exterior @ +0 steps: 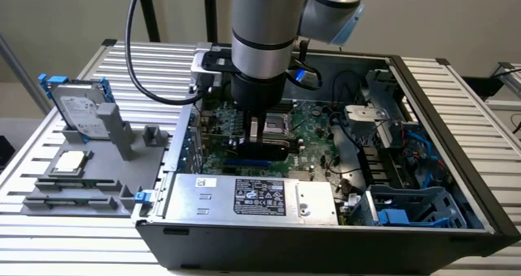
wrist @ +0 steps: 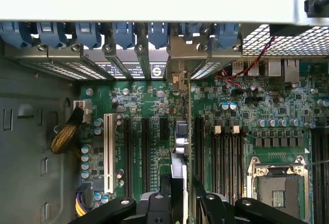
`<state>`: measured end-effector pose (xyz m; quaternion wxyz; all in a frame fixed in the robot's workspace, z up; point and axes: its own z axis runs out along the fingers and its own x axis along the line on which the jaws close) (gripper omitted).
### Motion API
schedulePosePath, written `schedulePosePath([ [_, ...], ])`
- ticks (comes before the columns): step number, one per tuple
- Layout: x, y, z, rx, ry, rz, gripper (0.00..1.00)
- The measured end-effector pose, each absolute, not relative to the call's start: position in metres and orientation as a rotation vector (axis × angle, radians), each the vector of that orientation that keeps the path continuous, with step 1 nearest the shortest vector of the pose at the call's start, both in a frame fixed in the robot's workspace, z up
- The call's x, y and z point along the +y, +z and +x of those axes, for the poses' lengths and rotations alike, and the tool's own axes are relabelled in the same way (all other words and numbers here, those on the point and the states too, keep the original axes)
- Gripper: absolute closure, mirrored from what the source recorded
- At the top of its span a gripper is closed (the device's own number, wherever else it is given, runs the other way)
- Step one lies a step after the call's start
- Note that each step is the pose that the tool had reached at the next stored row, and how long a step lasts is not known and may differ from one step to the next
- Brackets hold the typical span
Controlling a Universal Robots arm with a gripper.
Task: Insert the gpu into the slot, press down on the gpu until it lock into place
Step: 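Insert the gpu into the slot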
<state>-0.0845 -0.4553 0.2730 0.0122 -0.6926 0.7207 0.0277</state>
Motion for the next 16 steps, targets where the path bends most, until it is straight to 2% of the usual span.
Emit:
schedulePosePath([
  [16, -0.4544, 0.2729, -0.0845, 2.243, 0.086, -2.164, 0.74],
])
